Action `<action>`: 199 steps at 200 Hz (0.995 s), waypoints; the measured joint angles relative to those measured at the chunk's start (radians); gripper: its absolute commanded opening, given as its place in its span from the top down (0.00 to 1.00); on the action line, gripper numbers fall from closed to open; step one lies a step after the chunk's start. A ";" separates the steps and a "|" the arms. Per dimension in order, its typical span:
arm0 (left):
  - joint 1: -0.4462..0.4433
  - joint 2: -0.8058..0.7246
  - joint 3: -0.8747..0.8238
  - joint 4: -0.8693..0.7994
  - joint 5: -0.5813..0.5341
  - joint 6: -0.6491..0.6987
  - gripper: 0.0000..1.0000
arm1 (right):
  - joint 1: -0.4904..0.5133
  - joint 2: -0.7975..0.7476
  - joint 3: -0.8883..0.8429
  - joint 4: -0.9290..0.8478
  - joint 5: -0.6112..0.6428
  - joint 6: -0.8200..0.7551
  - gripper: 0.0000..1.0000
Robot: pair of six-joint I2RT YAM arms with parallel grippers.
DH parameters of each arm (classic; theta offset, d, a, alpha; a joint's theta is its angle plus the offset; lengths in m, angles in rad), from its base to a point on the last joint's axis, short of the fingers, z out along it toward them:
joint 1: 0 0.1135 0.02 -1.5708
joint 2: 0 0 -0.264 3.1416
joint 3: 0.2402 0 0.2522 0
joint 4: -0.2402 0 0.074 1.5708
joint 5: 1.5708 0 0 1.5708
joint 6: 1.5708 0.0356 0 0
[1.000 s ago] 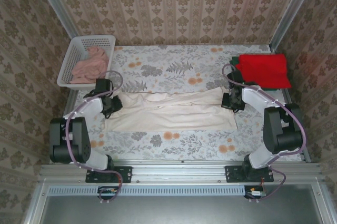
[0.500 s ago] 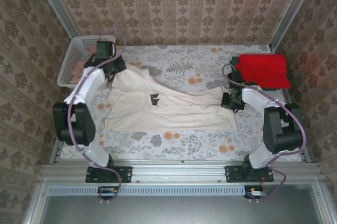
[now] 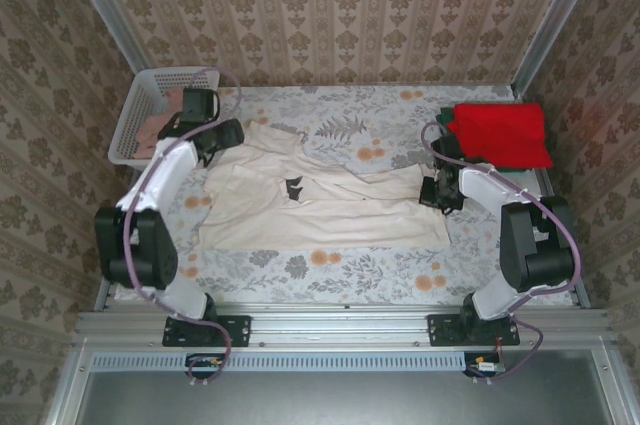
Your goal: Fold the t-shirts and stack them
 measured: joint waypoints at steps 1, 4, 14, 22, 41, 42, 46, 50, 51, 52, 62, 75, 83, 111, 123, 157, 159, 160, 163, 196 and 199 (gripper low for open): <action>-0.002 -0.008 -0.008 0.002 0.001 0.000 0.42 | 0.000 0.000 0.000 0.000 0.000 0.000 0.99; -0.007 -0.022 -0.023 0.005 0.002 0.000 0.44 | 0.000 0.000 -0.001 0.000 0.000 0.000 0.99; -0.021 -0.046 -0.063 0.016 0.006 0.010 0.51 | 0.000 0.000 -0.005 0.000 0.000 0.000 0.99; -0.030 -0.033 -0.082 0.022 0.014 0.011 0.53 | 0.000 0.000 -0.005 0.000 0.000 0.000 0.99; -0.029 0.094 -0.082 0.023 0.016 0.019 0.54 | 0.000 0.000 -0.005 0.000 0.000 0.000 0.99; -0.029 0.100 -0.082 0.024 0.017 0.019 0.54 | 0.000 0.000 -0.005 0.000 0.000 0.000 0.99; -0.027 0.138 -0.080 0.023 0.016 0.021 0.54 | 0.000 0.000 -0.005 -0.001 0.000 0.000 0.99; -0.025 0.167 -0.077 0.020 0.015 0.023 0.54 | 0.000 0.000 -0.005 -0.001 0.000 0.000 0.99; -0.024 0.179 -0.076 0.019 0.014 0.023 0.54 | 0.000 0.000 -0.005 -0.001 0.000 0.000 0.99; -0.023 0.184 -0.076 0.018 0.013 0.023 0.54 | 0.000 0.000 -0.005 -0.001 0.000 0.000 0.99; -0.019 0.255 -0.066 0.008 0.008 0.027 0.54 | 0.000 -0.001 -0.005 -0.001 0.000 0.000 0.99; -0.014 0.324 -0.049 -0.005 -0.005 0.033 0.54 | 0.000 -0.005 -0.005 -0.001 0.000 0.000 0.99; -0.010 0.346 -0.038 -0.010 -0.011 0.035 0.54 | 0.000 -0.011 -0.005 -0.001 0.000 0.000 0.99; -0.003 0.375 0.022 -0.010 -0.038 0.041 0.54 | 0.000 -0.033 -0.006 -0.001 0.000 0.000 0.99; -0.003 0.376 0.046 -0.002 -0.051 0.043 0.55 | 0.000 -0.036 -0.006 -0.001 0.000 0.000 0.99; -0.003 0.388 0.081 0.014 -0.063 0.051 0.68 | 0.000 -0.036 -0.010 -0.001 0.000 0.000 0.99; -0.003 0.391 0.085 0.013 -0.063 0.054 0.68 | 0.000 -0.036 -0.010 -0.001 0.000 0.000 0.99; -0.003 0.391 0.087 0.013 -0.062 0.056 0.68 | 0.000 -0.036 -0.010 -0.001 0.000 0.000 0.99; -0.003 0.397 0.092 0.013 -0.062 0.055 0.68 | 0.000 -0.036 -0.010 -0.001 0.000 0.000 0.99; -0.002 0.440 0.113 0.008 -0.059 0.060 0.63 | 0.000 -0.036 -0.010 -0.001 0.001 -0.001 0.99; -0.002 0.442 0.113 0.007 -0.059 0.059 0.62 | 0.000 -0.036 -0.010 -0.001 0.000 -0.001 0.99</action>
